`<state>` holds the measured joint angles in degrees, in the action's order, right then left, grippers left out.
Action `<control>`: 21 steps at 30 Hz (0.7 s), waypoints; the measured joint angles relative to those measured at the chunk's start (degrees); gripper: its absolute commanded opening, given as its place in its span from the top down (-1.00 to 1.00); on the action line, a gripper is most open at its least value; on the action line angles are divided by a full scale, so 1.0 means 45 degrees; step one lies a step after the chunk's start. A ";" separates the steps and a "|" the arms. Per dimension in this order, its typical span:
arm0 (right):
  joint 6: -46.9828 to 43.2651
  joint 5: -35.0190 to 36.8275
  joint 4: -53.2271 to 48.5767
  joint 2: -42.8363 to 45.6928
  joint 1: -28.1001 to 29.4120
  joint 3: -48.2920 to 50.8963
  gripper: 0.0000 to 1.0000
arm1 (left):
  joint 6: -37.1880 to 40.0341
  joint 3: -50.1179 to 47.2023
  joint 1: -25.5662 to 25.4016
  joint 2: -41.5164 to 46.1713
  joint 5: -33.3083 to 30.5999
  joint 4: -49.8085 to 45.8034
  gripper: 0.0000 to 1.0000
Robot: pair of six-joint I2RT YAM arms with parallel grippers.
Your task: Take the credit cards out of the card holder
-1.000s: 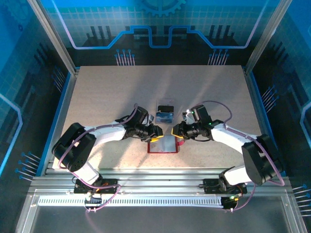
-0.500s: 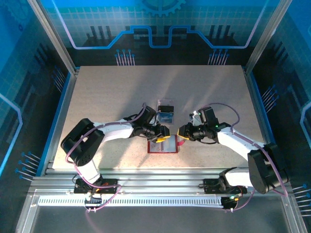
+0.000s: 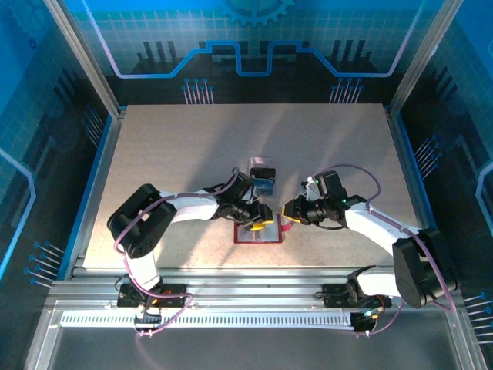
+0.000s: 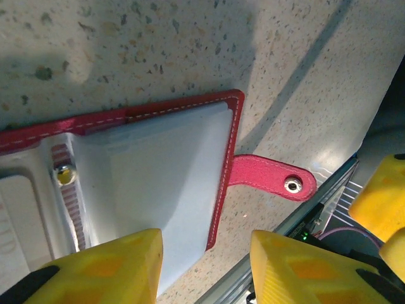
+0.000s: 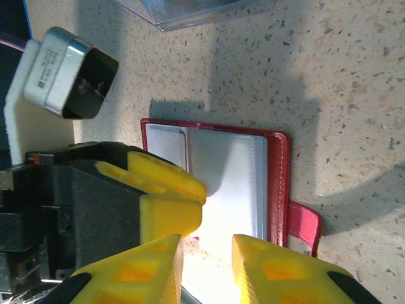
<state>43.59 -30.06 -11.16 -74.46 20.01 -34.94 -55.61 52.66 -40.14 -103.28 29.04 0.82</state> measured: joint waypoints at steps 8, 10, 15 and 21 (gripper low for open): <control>-0.0039 -0.0005 -0.0005 0.0141 -0.0073 0.0044 0.45 | -0.0044 0.0087 -0.0107 -0.0335 0.0049 0.0253 0.16; -0.0044 -0.0010 -0.0005 0.0141 -0.0087 0.0053 0.45 | -0.0107 0.0121 -0.0121 -0.0374 0.0078 0.0287 0.16; -0.0044 -0.0049 -0.0010 0.0141 -0.0160 0.0053 0.45 | -0.0248 0.0126 -0.0136 -0.0423 0.0097 0.0379 0.16; -0.0049 -0.0092 -0.0010 0.0141 -0.0214 0.0053 0.45 | -0.0291 0.0223 -0.0146 -0.0476 0.0107 0.0398 0.15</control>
<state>43.38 -30.48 -11.20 -73.82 19.05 -34.70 -56.93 53.67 -40.80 -105.43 29.52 2.61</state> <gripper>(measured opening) 0.273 0.421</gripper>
